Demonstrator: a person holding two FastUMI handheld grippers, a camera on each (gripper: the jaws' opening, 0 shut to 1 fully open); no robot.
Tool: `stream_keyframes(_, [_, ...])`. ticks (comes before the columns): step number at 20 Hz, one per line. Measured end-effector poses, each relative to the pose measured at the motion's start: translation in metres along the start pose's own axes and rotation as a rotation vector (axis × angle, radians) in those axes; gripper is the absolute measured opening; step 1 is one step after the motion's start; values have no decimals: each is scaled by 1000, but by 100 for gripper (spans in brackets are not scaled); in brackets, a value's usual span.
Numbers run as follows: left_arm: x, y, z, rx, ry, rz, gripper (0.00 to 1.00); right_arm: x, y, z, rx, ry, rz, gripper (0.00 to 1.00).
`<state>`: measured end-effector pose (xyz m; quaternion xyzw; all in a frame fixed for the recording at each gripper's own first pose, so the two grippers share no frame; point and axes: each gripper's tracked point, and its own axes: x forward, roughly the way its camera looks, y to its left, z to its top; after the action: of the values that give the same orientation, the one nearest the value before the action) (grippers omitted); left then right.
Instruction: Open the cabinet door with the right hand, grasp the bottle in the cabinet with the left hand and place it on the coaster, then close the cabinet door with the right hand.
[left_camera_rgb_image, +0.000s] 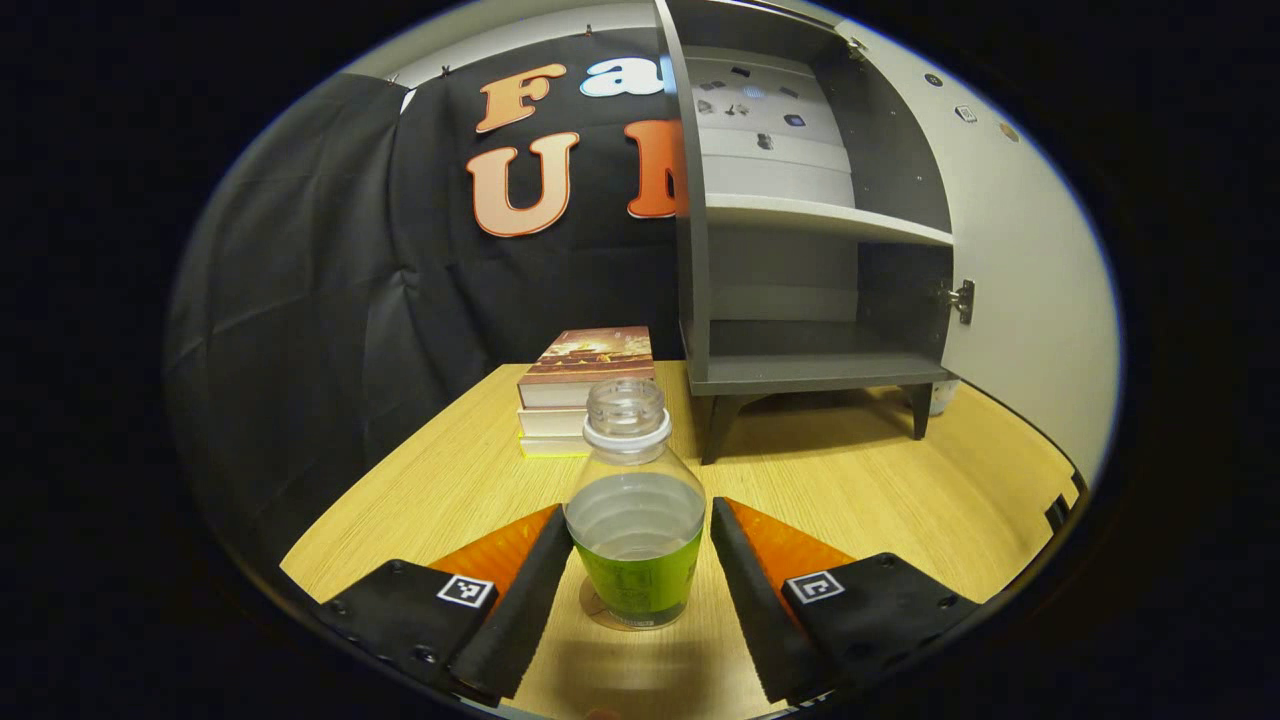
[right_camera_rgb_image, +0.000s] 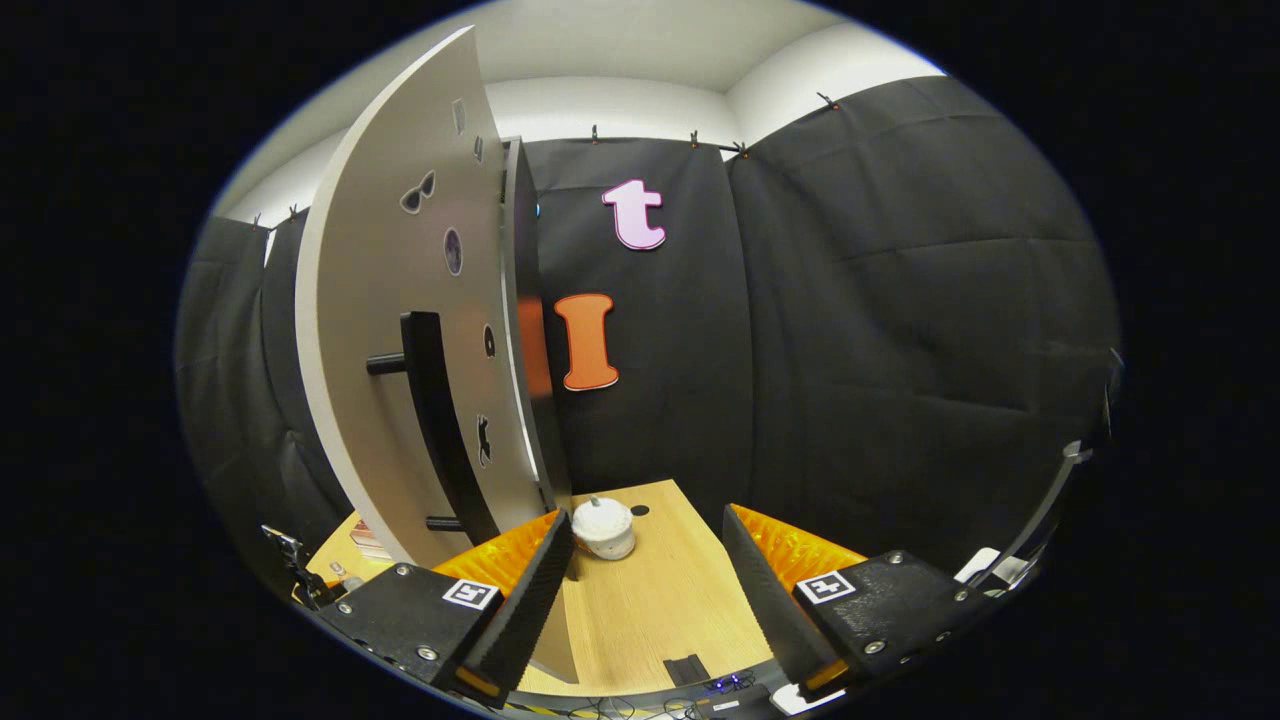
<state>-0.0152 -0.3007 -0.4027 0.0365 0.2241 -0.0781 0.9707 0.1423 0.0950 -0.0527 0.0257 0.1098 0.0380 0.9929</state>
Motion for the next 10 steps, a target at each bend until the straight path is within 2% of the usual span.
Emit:
stream_keyframes(1, [-5,0,3,0,-4,0,91,2,2,0,-2,-1,5,89])
stream_keyframes(5, [-25,1,23,-22,-27,-3,99,3,6,-3,-10,6,33,93])
stream_keyframes(10, [-53,8,70,-22,-85,6,99,8,17,-6,-18,2,79,89])
